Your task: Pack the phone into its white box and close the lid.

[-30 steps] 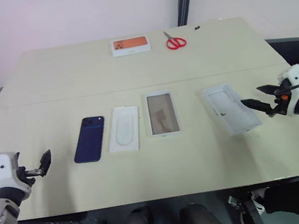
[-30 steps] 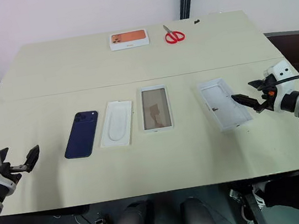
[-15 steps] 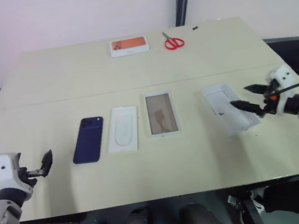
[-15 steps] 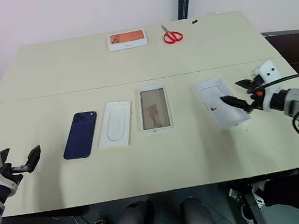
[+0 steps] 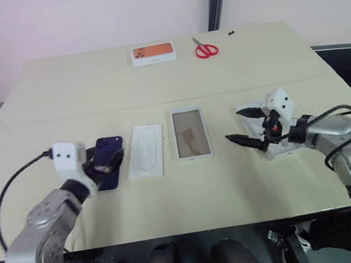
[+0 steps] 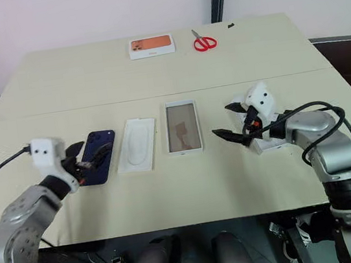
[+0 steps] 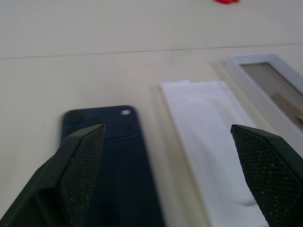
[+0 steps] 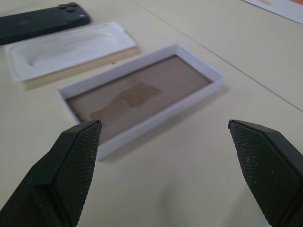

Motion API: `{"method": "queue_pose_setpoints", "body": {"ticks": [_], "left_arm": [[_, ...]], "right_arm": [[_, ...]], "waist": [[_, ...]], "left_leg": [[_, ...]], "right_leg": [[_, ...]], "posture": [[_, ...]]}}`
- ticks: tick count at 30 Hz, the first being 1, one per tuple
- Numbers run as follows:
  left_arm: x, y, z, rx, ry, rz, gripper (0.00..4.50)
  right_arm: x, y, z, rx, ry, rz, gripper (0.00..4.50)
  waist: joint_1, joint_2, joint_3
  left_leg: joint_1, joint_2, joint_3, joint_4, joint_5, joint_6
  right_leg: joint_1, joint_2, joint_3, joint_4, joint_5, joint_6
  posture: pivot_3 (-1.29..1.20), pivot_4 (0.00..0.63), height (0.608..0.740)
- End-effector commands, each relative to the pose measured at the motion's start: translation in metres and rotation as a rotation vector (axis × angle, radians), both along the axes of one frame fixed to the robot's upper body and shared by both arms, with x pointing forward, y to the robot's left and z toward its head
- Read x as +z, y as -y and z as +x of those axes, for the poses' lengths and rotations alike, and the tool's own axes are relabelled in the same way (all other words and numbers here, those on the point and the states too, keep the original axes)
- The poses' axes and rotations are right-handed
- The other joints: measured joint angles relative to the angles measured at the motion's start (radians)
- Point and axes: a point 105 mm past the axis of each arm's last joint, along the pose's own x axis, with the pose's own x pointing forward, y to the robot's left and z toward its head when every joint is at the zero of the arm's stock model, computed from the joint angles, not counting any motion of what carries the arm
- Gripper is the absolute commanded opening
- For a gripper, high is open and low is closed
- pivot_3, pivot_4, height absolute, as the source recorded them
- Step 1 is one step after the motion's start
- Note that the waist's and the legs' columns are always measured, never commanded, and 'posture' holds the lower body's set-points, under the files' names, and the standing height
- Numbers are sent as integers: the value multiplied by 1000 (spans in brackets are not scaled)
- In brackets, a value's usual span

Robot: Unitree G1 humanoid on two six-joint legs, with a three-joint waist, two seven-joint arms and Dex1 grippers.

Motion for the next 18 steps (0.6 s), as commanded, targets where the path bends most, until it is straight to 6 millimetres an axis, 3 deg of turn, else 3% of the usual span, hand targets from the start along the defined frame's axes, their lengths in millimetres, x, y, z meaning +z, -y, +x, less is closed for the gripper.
{"method": "queue_pose_setpoints", "body": {"ticks": [1, 4, 12, 18], "left_arm": [[-3, 11, 8, 15, -118, -16, 4465], [0, 15, 17, 36, -165, -63, 4465], [-21, 32, 27, 15, -404, -111, 4465], [-23, 33, 34, 11, -457, -117, 4465]], "right_arm": [[13, -23, -8, 75, 65, 13, 4500], [15, -31, -9, 94, 73, 28, 4500], [13, -35, -11, 119, 85, 4, 4500], [9, -40, -20, 169, 89, -37, 4500]], "waist": [[0, 0, 0], [0, -1, 0], [2, -1, 1], [2, -1, 1]], "left_leg": [[0, 0, 0, 0, 0, 0], [0, 0, 0, 1, 0, 0], [0, 0, -1, 6, 1, -2], [-1, 0, -1, 8, 3, -4]], "right_leg": [[0, 0, 0, 0, 0, 0], [0, 1, 0, 1, 0, 0], [1, 1, -1, 3, 0, 1], [1, 1, -1, 4, 0, 1]], "posture": [[0, 150, 740], [0, 150, 740], [0, 150, 740], [0, 150, 740]]}}
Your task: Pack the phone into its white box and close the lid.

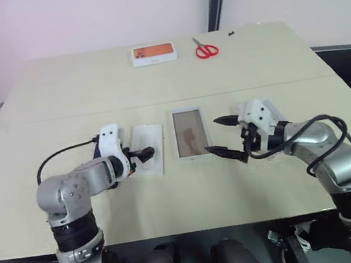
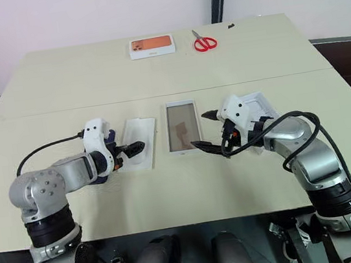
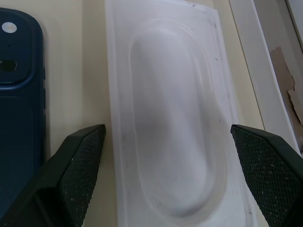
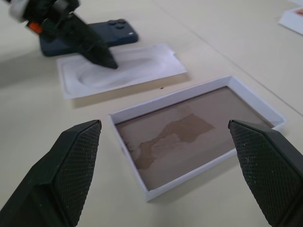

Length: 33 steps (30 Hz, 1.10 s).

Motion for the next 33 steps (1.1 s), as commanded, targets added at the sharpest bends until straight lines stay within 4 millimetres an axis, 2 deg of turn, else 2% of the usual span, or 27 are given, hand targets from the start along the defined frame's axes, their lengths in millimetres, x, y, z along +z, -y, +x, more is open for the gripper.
{"method": "queue_pose_setpoints", "body": {"ticks": [1, 4, 7, 11, 12, 17, 20, 23, 25, 27, 28, 31, 33], "left_arm": [[-2, -4, 4, 12, -28, 18, 4465], [-3, -8, 7, 28, -38, 23, 3607], [-3, -13, 10, 49, -34, 30, 2240], [-1, -19, 13, 75, -22, 40, 202], [0, -20, 14, 80, -16, 45, 34], [11, -25, 16, 110, 23, 7, 34], [24, -30, 17, 141, 60, -107, 34], [46, -38, 18, 185, 132, -273, 34], [60, -29, 18, 152, 178, -357, 34], [70, -11, 17, 95, 209, -407, 34], [72, -5, 17, 81, 216, -419, 34], [76, 28, 17, 22, 201, -488, 34], [73, 40, 17, 7, 179, -488, 34]], "right_arm": [[10, -6, -7, 39, 65, -9, 4500], [9, -6, -8, 36, 65, -11, 4500], [9, -7, -9, 35, 67, -10, 4500], [9, -6, -10, 31, 67, -9, 4500], [9, -6, -10, 31, 67, -8, 4500], [10, -7, -9, 32, 70, -7, 4500], [12, -7, -8, 31, 77, -7, 4500], [15, -6, -7, 29, 86, -10, 4500], [18, -4, -4, 26, 96, -15, 4500], [20, -3, -1, 24, 105, -18, 4500], [21, -3, 0, 24, 106, -18, 4500], [22, -1, 4, 19, 114, -24, 4500], [22, -1, 5, 17, 117, -26, 4500]], "waist": [[1, 0, 0], [0, 0, 0], [1, 0, 0], [1, 0, 0], [1, 0, 0], [0, 0, 0], [0, 0, 0], [0, -1, 1], [0, -1, 1], [2, -2, 1], [3, -2, 1], [3, -3, 1], [0, -3, 2]], "left_leg": [[0, 0, 0, 0, 0, 0], [0, 0, 0, 1, 0, 0], [0, 0, 0, 1, 0, -1], [0, 0, 0, 1, 0, -1], [0, 0, 0, 1, 0, -1], [0, 0, 0, 1, 0, -1], [0, 0, 0, 1, 0, 0], [-1, 0, -1, 1, 0, -1], [-1, 0, 0, 1, 0, -1], [-2, 0, 0, 2, 0, -1], [-2, 0, 0, 3, 0, -1], [-2, 0, 0, 4, 0, -1], [-2, 0, 0, 4, 0, -1]], "right_leg": [[0, 0, 0, 0, 0, 0], [0, 0, 0, 0, 0, 0], [0, 0, 0, 0, 0, 0], [0, 0, 0, 0, 0, 0], [0, 0, 0, 0, 0, 0], [0, 0, 0, 0, 0, 0], [0, 0, 0, 0, 0, 0], [-1, 0, 0, 1, 0, 0], [-1, 0, -1, 1, 0, 0], [-1, 0, -1, 1, 0, 0], [0, 0, -1, 0, 0, 1], [0, 0, -1, 0, 1, 2], [1, -1, -1, -1, 1, 2]], "posture": [[0, 150, 740], [0, 150, 740], [0, 150, 740], [0, 150, 740], [0, 150, 740], [0, 150, 740], [0, 150, 740], [0, 150, 740], [0, 150, 740], [0, 150, 740], [0, 150, 740], [0, 150, 740], [0, 150, 740]]}}
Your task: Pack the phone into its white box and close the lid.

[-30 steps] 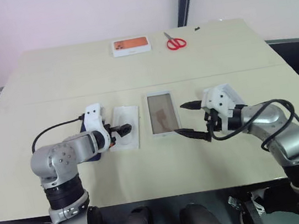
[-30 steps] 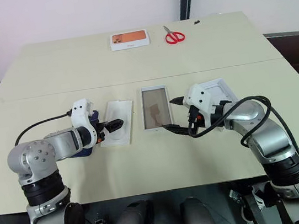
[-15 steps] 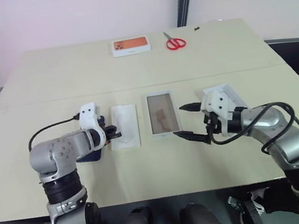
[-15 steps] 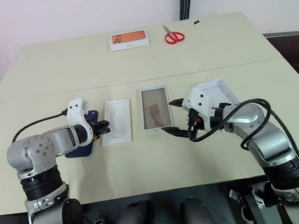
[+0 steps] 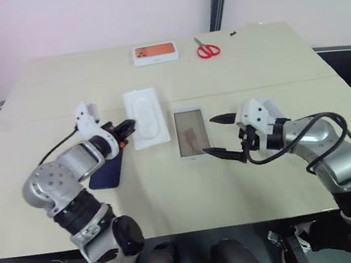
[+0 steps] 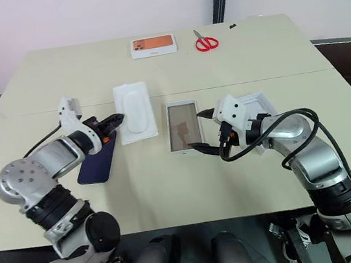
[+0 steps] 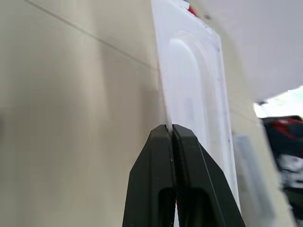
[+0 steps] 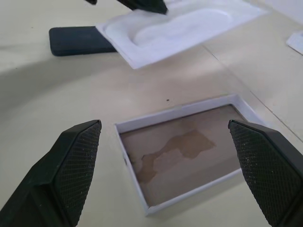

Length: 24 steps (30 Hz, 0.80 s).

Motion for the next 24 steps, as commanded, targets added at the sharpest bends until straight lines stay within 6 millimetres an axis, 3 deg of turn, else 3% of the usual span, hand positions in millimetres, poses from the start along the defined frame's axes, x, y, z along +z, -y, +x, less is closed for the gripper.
{"method": "queue_pose_setpoints", "body": {"ticks": [1, 6, 15, 18, 23, 24], "left_arm": [[6, 21, 0, -39, 11, 38, 34], [-12, 51, 7, -77, -58, 64, 34], [-23, 72, 15, -144, -81, 149, 34], [-24, 76, 15, -161, -81, 154, 942], [-24, 64, 19, -129, -71, 153, 3360], [-21, 58, 20, -110, -58, 142, 3360]], "right_arm": [[11, 2, 2, 1, 51, -4, 4500], [12, 5, 2, -15, 55, -6, 4500], [13, 5, 2, -32, 60, 3, 4500], [13, 4, 2, -33, 61, 5, 4500], [14, 1, 3, -31, 67, 11, 4500], [15, 1, 3, -31, 69, 13, 4500]], "waist": [[-5, 0, 0], [-6, 0, 0], [0, 0, 0], [-1, 0, 0], [-2, 0, 0], [-1, 0, 0]], "left_leg": [[0, 0, 0, 0, 0, 0], [-1, 0, 0, -1, 0, 0], [-2, 0, 0, 1, 0, 0], [-2, 0, 0, 0, 0, 0], [-2, 0, 0, 0, 0, 0], [-2, 0, 0, 0, 0, 0]], "right_leg": [[-1, 0, 0, 0, 0, 0], [-3, 1, 1, 2, 0, 0], [-3, 0, 0, 1, 0, 0], [-3, 0, 1, 1, 0, 0], [-4, 1, 1, 2, 0, 0], [-4, 1, 1, 2, 0, 0]], "posture": [[0, 150, 740], [0, 150, 740], [0, 150, 740], [0, 150, 740], [0, 150, 740], [0, 150, 740]]}}
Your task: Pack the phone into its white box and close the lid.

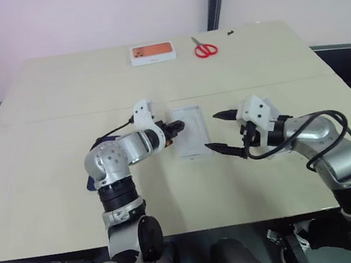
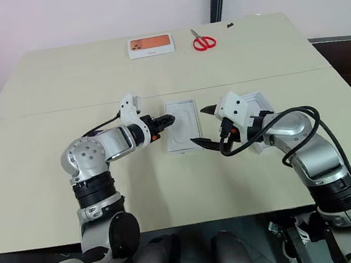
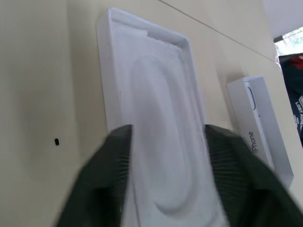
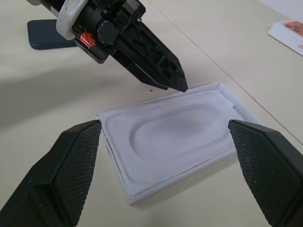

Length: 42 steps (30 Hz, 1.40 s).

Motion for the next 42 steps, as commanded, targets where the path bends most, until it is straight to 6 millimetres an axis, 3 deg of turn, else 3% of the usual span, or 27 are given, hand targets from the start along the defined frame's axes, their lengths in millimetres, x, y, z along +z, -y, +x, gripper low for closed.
{"method": "queue_pose_setpoints", "body": {"ticks": [1, 4, 7, 11, 14, 23, 31, 38, 42], "left_arm": [[19, -15, 4, 44, 94, -54, 3360], [37, -39, 6, 100, 233, -41, 3360], [49, -73, 2, 152, 402, 107, 3425], [44, -106, -12, 119, 553, 340, 3425], [31, -118, -27, 7, 635, 522, 3425], [4, -117, -79, -318, 754, 607, 3425], [-6, -111, -102, -405, 741, 555, 3425], [-7, -108, -101, -381, 738, 542, 3425], [-6, -108, -103, -375, 740, 533, 3425]], "right_arm": [[16, -5, -1, 14, 62, 17, 4500], [15, -7, 4, -3, 58, 14, 4500], [9, -11, 17, -48, 49, -15, 3633], [6, -25, 29, -61, 29, -21, 1585], [2, -34, 42, -91, 19, -48, 62], [-23, -61, 93, -215, -29, -137, 62], [-35, -70, 120, -297, -2, -214, 62], [-35, -74, 127, -321, 59, -213, 62], [-20, -74, 113, -229, 91, -164, 62]], "waist": [[0, 0, 0], [-5, 0, 0], [-18, 1, 0], [-23, 1, 0], [-22, 2, 0], [-24, 3, 0], [-30, 3, 1], [-29, 3, 1], [-27, 3, 1]], "left_leg": [[0, 0, 0, 0, 0, 0], [0, 0, 0, 0, 0, 0], [0, 0, 0, -1, 1, -1], [0, 0, 0, -2, 1, -2], [0, 0, 0, -2, 1, -2], [-1, 0, 0, -4, 0, 0], [-3, 0, 1, -5, -1, 2], [-3, 0, 1, -5, -1, 2], [-4, 0, 1, -5, -1, 2]], "right_leg": [[0, 0, 0, 0, 0, 0], [-1, 0, 0, 0, 0, 0], [-2, 0, 1, 1, 0, 0], [-2, 0, 1, 1, 0, 0], [-2, 0, 1, 1, 0, -1], [-3, -2, 1, -2, 0, -1], [-6, -2, 1, 0, 0, -1], [-8, -1, 1, 3, 0, -1], [-10, -1, 1, 5, 0, -1]], "posture": [[0, 150, 740], [0, 150, 740], [0, 150, 740], [0, 150, 740], [0, 150, 740], [0, 150, 740], [0, 150, 740], [0, 150, 740], [0, 150, 740]]}}
